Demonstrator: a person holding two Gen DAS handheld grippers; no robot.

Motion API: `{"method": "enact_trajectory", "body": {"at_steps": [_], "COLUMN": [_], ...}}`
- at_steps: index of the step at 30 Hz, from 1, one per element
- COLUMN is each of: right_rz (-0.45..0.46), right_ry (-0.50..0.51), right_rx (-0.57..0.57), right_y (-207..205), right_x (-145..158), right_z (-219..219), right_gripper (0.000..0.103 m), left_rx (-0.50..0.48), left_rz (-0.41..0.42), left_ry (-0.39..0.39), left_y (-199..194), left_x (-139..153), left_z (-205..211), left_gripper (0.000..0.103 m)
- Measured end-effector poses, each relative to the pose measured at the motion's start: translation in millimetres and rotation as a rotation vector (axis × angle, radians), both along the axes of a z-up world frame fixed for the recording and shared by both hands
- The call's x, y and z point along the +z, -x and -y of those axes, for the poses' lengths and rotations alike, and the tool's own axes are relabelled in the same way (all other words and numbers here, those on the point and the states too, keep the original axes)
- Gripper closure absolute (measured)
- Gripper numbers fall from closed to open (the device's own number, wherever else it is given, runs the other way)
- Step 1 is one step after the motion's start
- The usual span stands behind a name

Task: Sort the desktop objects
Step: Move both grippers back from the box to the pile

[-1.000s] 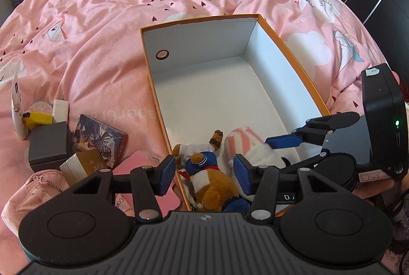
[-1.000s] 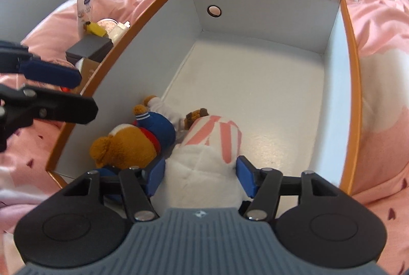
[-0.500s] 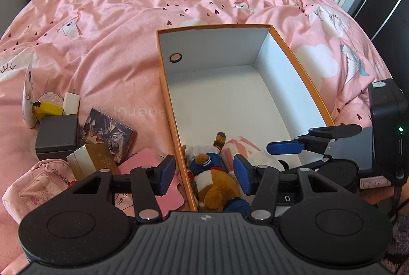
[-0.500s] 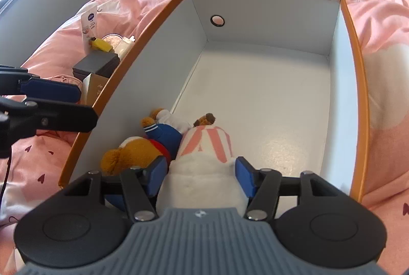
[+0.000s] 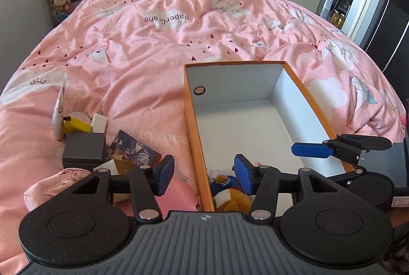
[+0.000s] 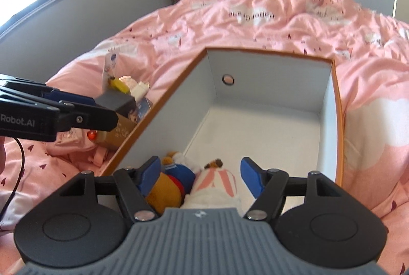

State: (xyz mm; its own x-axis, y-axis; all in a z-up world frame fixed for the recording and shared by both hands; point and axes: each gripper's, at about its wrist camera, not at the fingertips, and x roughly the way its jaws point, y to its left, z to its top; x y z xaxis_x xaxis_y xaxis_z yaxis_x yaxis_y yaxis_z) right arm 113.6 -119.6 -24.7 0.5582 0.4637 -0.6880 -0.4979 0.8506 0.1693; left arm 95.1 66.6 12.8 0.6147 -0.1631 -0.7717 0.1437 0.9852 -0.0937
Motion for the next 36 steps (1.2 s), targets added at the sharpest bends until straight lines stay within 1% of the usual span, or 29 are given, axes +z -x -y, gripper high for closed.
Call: {"method": "enact_trajectory", "body": {"at_steps": [1, 3, 6, 9, 12, 13, 14, 17, 21, 24, 28, 30, 33, 35, 36], "right_rz": [0.021, 0.034, 0.026, 0.005, 0.016, 0.025, 0.036, 0.057, 0.046, 0.055, 0.033, 0.036, 0.042, 0.029, 0.019], "right_ry": [0.005, 0.029, 0.04, 0.02, 0.038, 0.043, 0.046, 0.041, 0.024, 0.041, 0.035, 0.044, 0.077, 0.089, 0.09], "right_rx": [0.0, 0.012, 0.036, 0.072, 0.1, 0.111, 0.12, 0.152, 0.192, 0.22, 0.264, 0.281, 0.309, 0.324, 0.333], "right_y": [2.0, 4.5, 10.2, 15.9, 23.1, 25.5, 27.6, 31.9, 32.2, 30.8, 24.6, 20.1, 11.6, 4.9, 1.3], "right_x": [3.0, 5.6, 8.1, 10.9, 16.3, 18.4, 20.2, 26.8, 32.9, 35.0, 35.5, 35.2, 32.3, 30.0, 28.5], "right_z": [-1.1, -5.5, -10.1, -14.2, -23.9, -27.5, -30.4, -39.9, -54.5, -68.4, -87.0, -95.9, -108.6, -115.8, -119.6], "right_gripper": [0.032, 0.032, 0.032, 0.032, 0.031, 0.03, 0.026, 0.026, 0.025, 0.025, 0.025, 0.025, 0.028, 0.033, 0.034], "left_rx": [0.0, 0.008, 0.016, 0.033, 0.042, 0.05, 0.058, 0.082, 0.121, 0.158, 0.211, 0.238, 0.272, 0.288, 0.298], "left_rz": [0.006, 0.015, 0.013, -0.001, -0.009, -0.016, -0.02, -0.024, -0.03, -0.034, -0.043, -0.044, -0.047, -0.059, -0.065], "left_ry": [0.0, -0.019, -0.062, -0.064, -0.087, -0.093, -0.097, -0.094, -0.093, -0.089, -0.074, -0.066, -0.045, -0.029, -0.023], "left_y": [1.3, 4.7, 7.8, 12.6, 17.9, 19.1, 21.1, 26.4, 33.5, 37.9, 42.0, 43.3, 44.0, 42.0, 41.5], "left_x": [0.9, 1.7, 1.9, 0.3, -1.4, -2.0, -2.9, -5.0, -8.4, -10.2, -11.8, -11.6, -11.2, -13.0, -14.4], "left_z": [-1.4, -4.6, -7.6, -16.0, -22.0, -24.2, -27.8, -40.1, -59.0, -76.1, -99.4, -111.8, -127.8, -138.7, -143.3], "left_gripper": [0.042, 0.042, 0.042, 0.042, 0.042, 0.042, 0.042, 0.042, 0.041, 0.041, 0.041, 0.041, 0.041, 0.041, 0.041]}}
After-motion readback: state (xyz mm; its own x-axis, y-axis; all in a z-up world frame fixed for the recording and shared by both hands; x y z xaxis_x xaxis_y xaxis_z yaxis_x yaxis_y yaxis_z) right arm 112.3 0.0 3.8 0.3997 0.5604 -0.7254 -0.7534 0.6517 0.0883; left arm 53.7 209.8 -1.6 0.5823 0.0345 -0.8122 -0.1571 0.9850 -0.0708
